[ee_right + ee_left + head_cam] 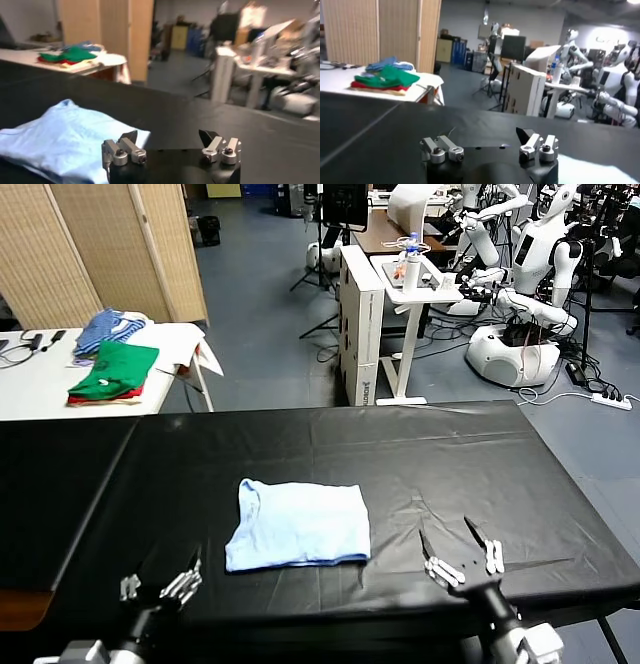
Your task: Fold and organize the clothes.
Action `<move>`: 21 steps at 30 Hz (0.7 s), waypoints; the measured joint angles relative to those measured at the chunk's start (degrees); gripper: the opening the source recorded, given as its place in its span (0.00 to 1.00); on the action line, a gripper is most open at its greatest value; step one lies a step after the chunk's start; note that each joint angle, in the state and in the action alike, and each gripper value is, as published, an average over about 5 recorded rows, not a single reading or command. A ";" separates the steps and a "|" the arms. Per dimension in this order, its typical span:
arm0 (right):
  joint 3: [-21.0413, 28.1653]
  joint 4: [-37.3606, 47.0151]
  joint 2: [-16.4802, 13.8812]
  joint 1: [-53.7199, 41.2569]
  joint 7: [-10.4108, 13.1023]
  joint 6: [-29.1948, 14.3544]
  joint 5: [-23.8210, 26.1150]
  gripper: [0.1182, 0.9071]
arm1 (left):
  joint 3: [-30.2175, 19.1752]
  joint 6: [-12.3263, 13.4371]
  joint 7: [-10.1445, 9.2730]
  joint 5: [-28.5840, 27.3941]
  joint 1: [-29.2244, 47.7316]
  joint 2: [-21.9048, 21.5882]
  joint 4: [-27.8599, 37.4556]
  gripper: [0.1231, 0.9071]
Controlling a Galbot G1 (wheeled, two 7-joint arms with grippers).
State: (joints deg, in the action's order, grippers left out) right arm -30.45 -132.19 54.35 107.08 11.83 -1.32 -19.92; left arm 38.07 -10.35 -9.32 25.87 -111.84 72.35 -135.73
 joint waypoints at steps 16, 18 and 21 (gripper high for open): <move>-0.09 -4.10 5.32 13.78 7.20 -0.47 1.68 1.00 | 0.52 -1.60 0.39 -0.56 -4.02 1.68 -1.89 1.00; -0.03 -4.20 5.43 14.17 7.34 -0.31 1.57 1.00 | 0.57 -1.64 0.42 -0.56 -4.13 1.62 -1.97 1.00; -0.02 -4.22 5.46 14.40 7.34 -0.31 1.56 1.00 | 0.66 -1.67 0.46 -0.57 -4.22 1.52 -2.03 1.00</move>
